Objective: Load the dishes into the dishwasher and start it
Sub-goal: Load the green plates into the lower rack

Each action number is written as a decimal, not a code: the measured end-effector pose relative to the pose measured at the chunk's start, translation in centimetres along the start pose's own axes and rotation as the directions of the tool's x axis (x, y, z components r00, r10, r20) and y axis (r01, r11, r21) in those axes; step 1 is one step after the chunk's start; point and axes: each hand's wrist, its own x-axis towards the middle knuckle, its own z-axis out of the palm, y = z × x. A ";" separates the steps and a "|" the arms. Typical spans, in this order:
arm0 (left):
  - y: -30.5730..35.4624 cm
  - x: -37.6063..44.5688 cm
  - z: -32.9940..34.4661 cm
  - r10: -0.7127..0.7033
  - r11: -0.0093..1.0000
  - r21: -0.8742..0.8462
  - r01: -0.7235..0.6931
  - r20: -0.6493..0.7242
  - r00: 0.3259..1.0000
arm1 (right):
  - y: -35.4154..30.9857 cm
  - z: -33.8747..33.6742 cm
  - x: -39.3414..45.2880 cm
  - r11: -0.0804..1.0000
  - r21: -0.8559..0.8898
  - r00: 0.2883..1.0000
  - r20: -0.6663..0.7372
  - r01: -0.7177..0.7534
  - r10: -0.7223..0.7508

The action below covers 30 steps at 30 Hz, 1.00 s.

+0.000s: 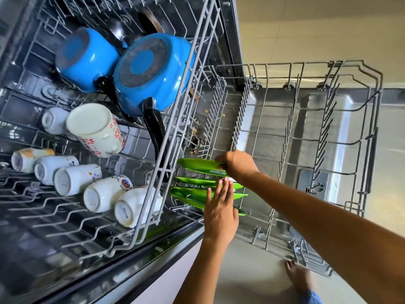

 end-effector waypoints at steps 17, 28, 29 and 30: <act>0.0 -0.2 -0.5 -0.005 1.000 0.016 0.004 0.049 0.999 | 2.7 0.5 -2.5 0.991 0.136 0.996 -0.087 -0.006 0.018; 4.5 -5.9 -7.2 -0.059 0.992 -0.123 0.039 -0.163 0.985 | 3.8 -2.2 -16.1 0.995 0.087 0.913 -0.407 0.057 -0.016; 5.3 -7.4 -8.2 -0.062 0.989 -0.145 0.035 -0.183 0.981 | 3.6 -2.7 -17.9 0.994 0.075 0.901 -0.431 0.083 -0.043; 6.1 -9.1 -9.5 -0.070 0.987 -0.155 0.038 -0.209 0.976 | 3.1 -3.3 -19.8 0.991 0.066 0.894 -0.441 0.119 -0.078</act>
